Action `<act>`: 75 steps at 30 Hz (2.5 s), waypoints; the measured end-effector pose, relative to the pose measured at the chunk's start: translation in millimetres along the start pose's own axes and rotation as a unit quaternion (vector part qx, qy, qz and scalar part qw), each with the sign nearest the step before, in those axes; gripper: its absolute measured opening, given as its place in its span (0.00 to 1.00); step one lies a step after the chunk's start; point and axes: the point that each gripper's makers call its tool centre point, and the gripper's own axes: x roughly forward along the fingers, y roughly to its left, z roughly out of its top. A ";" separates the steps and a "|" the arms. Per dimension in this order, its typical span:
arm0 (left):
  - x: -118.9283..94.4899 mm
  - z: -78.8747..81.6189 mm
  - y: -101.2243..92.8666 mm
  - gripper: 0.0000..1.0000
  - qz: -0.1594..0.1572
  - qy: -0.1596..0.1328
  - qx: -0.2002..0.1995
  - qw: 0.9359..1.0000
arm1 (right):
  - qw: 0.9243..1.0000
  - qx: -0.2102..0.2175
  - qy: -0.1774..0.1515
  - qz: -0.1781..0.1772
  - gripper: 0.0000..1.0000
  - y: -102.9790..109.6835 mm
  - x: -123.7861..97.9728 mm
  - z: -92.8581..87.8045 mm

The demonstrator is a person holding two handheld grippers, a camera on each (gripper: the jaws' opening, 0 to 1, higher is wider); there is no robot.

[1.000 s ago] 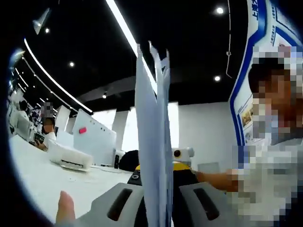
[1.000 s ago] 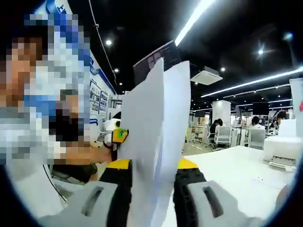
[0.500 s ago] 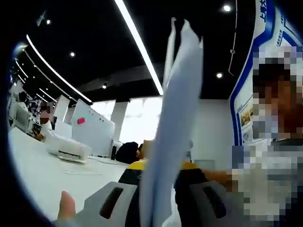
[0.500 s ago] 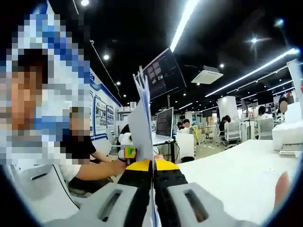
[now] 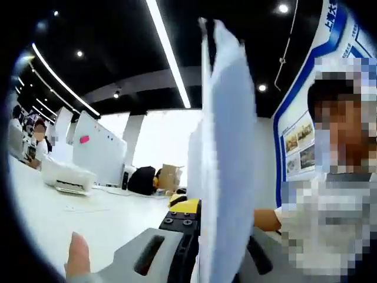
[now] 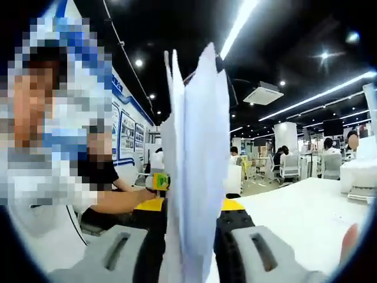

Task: Organize the stack of printing papers by aligning and flattening the scattered papers on the table

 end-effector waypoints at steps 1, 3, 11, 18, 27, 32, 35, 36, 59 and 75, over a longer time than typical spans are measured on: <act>0.4 2.1 -0.5 0.06 -0.001 0.000 0.003 1.000 | 1.000 0.006 -0.005 0.004 0.18 0.4 -1.1 3.1; -1.2 6.7 4.8 0.06 0.009 0.004 -0.007 1.000 | 1.000 0.015 -0.009 0.002 0.05 0.4 -3.2 6.8; -6.2 -9.0 14.4 0.28 0.033 0.024 0.027 0.999 | 1.000 -0.009 -0.009 0.012 0.00 6.9 -6.6 -6.2; -14.3 -17.4 12.0 0.45 0.036 0.046 0.042 0.997 | 0.999 -0.034 -0.008 -0.017 0.39 -7.0 -14.5 -10.1; -37.2 -2.3 10.1 0.23 0.048 0.045 0.062 0.996 | 0.999 -0.048 0.006 -0.020 0.22 -5.6 -13.2 -17.4; -36.2 -1.6 8.7 0.06 0.047 0.044 0.059 0.996 | 0.999 -0.040 0.012 -0.009 0.00 -2.3 -12.6 -15.2; -30.6 2.1 2.9 0.11 0.032 0.030 0.062 0.997 | 0.999 -0.045 0.002 0.004 0.10 4.5 -9.4 -10.4; -29.5 1.6 2.4 0.17 0.033 0.029 0.066 0.997 | 0.999 -0.042 0.002 0.005 0.20 4.2 -9.3 -10.5; -17.6 -4.5 15.3 0.06 0.070 0.032 0.009 0.997 | 1.000 -0.006 0.021 -0.011 0.00 2.7 -9.1 -6.6; -7.4 -10.4 13.3 0.23 0.077 0.031 0.021 0.996 | 1.000 0.003 -0.007 -0.026 0.00 4.9 -17.4 -10.0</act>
